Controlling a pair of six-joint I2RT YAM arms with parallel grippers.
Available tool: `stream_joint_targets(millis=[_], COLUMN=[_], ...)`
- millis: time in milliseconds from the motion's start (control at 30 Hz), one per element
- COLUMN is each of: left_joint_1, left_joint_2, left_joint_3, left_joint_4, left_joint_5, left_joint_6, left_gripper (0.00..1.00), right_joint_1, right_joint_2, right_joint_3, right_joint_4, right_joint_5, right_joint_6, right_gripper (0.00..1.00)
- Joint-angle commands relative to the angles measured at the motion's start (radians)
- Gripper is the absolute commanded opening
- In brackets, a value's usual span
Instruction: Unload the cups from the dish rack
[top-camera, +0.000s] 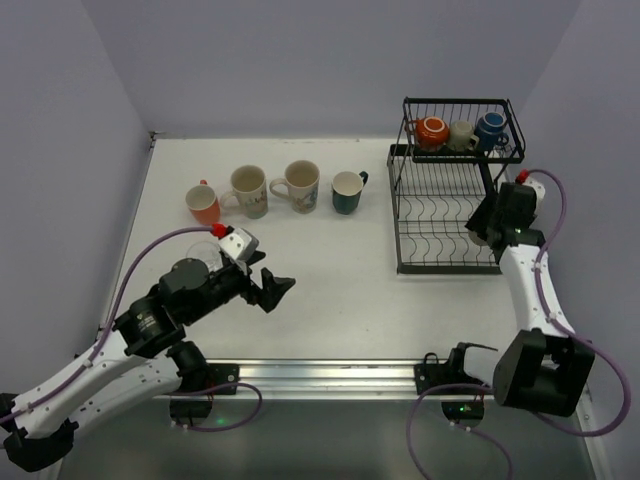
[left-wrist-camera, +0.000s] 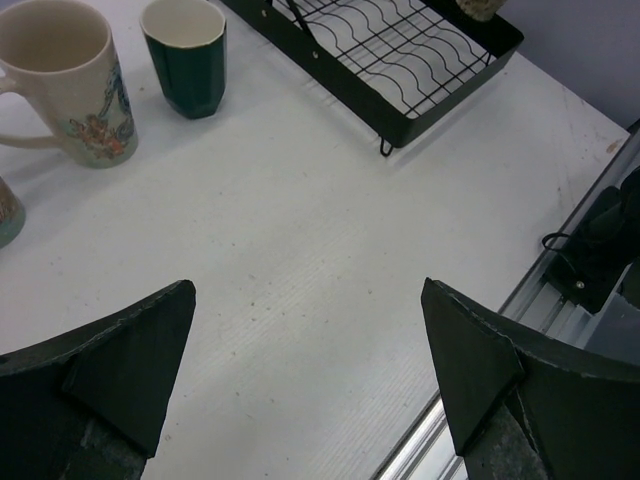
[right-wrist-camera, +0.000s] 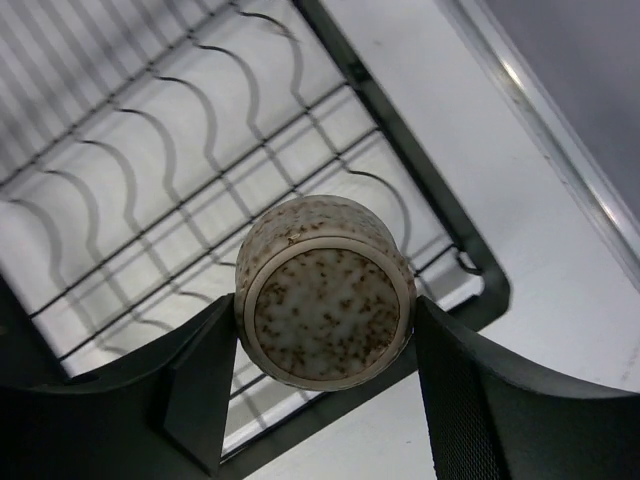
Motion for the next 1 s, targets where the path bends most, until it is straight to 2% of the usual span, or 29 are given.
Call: stream_joint_targets(millis=[0,67,167,200,267,300,333,433,533,633,733,967], left_joint_1=[0.014,0.016,0.016,0.017,0.017,0.017,0.017,0.017,0.016,0.016,0.017,0.016], left_joint_2=[0.030,0.049,0.081,0.090,0.116,0.128,0.150,0.199,0.265,0.322,0.360,0.405], left_joint_3=[0.019,0.019,0.024,0.025,0.021,0.018,0.006,-0.040,-0.064,-0.076,-0.088,-0.085], left_joint_4=[0.027,0.037,0.063,0.073,0.130,0.156,0.181,0.341,0.448,0.573,0.633,0.687], left_joint_5=[0.019,0.024,0.053,0.079,0.119,0.136,0.157,0.175,0.202,0.215,0.189,0.148], left_joint_6=[0.013,-0.003,-0.040,-0.054,-0.104,-0.120,-0.149,-0.213,-0.278,-0.344,-0.394,-0.425], left_gripper=[0.99,0.98,0.95,0.93,0.91,0.88,0.87,0.82,0.78,0.76,0.74,0.70], right_joint_1=[0.072,0.168,0.297,0.320,0.392,0.411,0.449,0.527,0.619,0.664,0.673,0.690], right_joint_2=[-0.103,-0.144,-0.233,-0.274,-0.311,-0.336,-0.339,-0.310,-0.284,-0.267,-0.234,-0.118], right_joint_3=[-0.013,-0.011,-0.036,-0.060,-0.098,-0.143,-0.164,-0.212,-0.243,-0.290,-0.339,-0.407], right_joint_4=[0.073,0.072,0.118,0.166,0.243,0.339,0.389,0.547,0.690,0.843,0.993,1.268], right_joint_5=[-0.102,-0.123,-0.250,-0.354,-0.451,-0.499,-0.594,-0.730,-0.795,-0.850,-0.903,-1.024], right_joint_6=[0.045,0.062,0.146,0.204,0.264,0.327,0.355,0.449,0.507,0.577,0.656,0.797], right_gripper=[0.44,0.44,0.44,0.44,0.44,0.44,0.44,0.44,0.44,0.44,0.44,0.45])
